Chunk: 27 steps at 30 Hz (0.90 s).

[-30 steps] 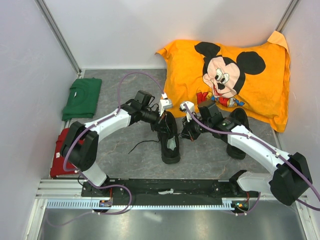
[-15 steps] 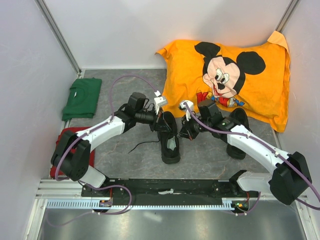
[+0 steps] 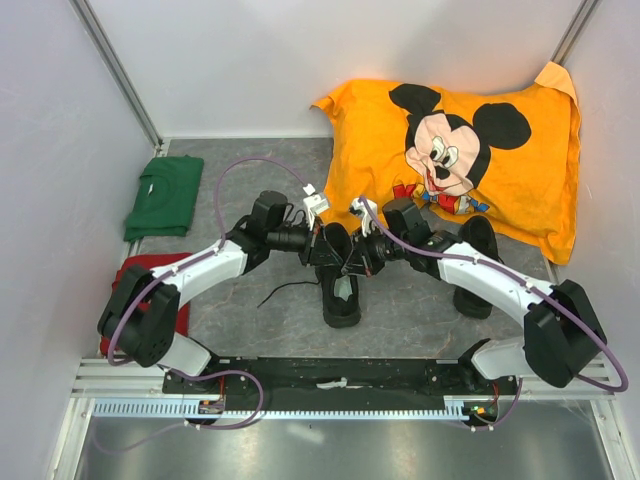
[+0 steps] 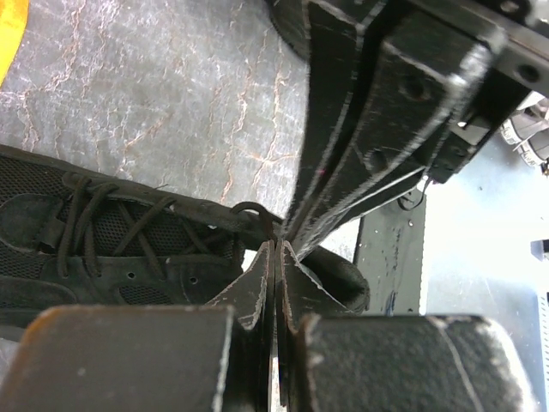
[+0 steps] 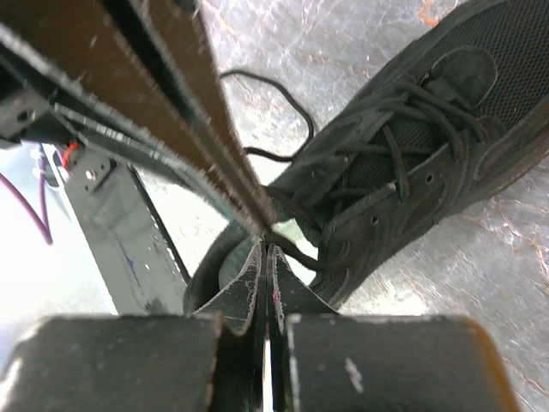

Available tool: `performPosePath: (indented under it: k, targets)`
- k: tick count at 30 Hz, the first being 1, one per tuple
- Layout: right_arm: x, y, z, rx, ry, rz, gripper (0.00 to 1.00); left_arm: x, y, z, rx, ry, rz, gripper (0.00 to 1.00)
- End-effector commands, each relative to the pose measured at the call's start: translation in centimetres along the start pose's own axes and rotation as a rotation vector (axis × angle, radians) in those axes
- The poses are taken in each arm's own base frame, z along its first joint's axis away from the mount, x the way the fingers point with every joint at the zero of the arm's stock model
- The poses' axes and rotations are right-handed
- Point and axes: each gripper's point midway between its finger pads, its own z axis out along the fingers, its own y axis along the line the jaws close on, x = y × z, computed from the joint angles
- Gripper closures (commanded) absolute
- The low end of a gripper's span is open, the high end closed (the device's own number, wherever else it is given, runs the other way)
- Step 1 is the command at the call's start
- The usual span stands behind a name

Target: Tie the shoes

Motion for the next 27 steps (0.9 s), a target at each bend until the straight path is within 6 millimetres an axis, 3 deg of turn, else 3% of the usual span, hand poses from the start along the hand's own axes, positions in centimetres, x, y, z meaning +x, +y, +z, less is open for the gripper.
performPosePath:
  k: [1, 5, 11, 14, 15, 19, 27]
  targets:
    - [-3.9, 0.9, -0.2, -0.007, -0.117, 0.009, 1.00, -1.6, -0.9, -0.6, 0.004, -0.062, 0.013, 0.98]
    - [-4.3, -0.9, -0.6, 0.084, -0.157, 0.064, 1.00, -1.6, -1.1, -0.7, 0.007, -0.069, 0.004, 0.98]
    - [-4.5, -1.9, -0.9, 0.139, -0.215, 0.126, 1.00, -1.5, -1.2, -0.7, 0.011, -0.074, -0.021, 0.98]
    - [-4.6, -1.6, -0.5, 0.104, -0.241, 0.156, 1.00, -1.3, -1.0, -0.5, 0.014, -0.078, -0.044, 0.98]
    - [-5.7, -1.0, -0.5, 0.068, -0.288, 0.157, 1.00, -1.2, -1.1, -0.5, 0.014, -0.077, -0.065, 0.98]
    - [-4.0, -0.3, 0.4, -0.012, -0.271, 0.198, 1.00, -1.2, -0.9, -0.3, 0.017, -0.100, -0.097, 0.98]
    - [-3.3, 1.2, 0.3, -0.123, -0.319, 0.226, 1.00, -0.1, -0.6, 0.1, 0.028, -0.077, -0.127, 0.96]
